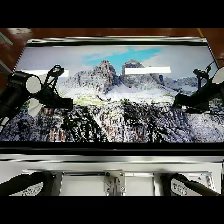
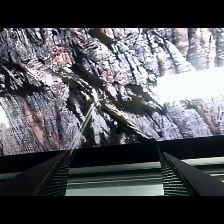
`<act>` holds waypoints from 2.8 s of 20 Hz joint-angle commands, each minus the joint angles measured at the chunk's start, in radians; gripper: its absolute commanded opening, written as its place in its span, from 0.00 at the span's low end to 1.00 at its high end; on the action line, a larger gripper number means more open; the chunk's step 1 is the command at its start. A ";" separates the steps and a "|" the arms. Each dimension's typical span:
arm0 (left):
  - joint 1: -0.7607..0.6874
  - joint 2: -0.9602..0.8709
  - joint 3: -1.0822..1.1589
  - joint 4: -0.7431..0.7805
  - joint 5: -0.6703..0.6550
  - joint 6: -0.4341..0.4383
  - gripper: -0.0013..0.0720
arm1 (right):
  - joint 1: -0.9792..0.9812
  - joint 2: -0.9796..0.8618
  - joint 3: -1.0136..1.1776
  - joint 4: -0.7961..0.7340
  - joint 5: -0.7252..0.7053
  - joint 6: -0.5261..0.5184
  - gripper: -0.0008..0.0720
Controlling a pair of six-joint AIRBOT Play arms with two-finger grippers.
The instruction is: Fold the shirts.
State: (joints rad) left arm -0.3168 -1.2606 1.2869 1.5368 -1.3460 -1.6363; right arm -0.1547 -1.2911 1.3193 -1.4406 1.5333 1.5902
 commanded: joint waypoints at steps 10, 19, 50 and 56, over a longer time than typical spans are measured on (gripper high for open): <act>-0.001 -0.029 0.000 0.001 0.098 -0.017 0.90 | 0.001 0.000 0.000 -0.009 -0.134 -0.020 0.96; 0.097 -0.108 0.011 0.097 0.212 -0.071 0.51 | 0.001 0.000 0.000 -0.007 -0.286 -0.080 0.96; 0.559 -0.636 0.657 -0.151 0.192 0.063 0.07 | 0.002 0.000 0.000 0.230 -0.302 -0.080 0.96; 0.333 -0.205 0.657 -0.150 0.111 0.163 0.07 | 0.002 0.065 0.001 0.245 -0.214 -0.080 0.95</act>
State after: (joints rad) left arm 0.1162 -1.6501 1.9388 1.3876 -1.1957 -1.5135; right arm -0.1520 -1.2663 1.3193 -1.2026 1.2751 1.5105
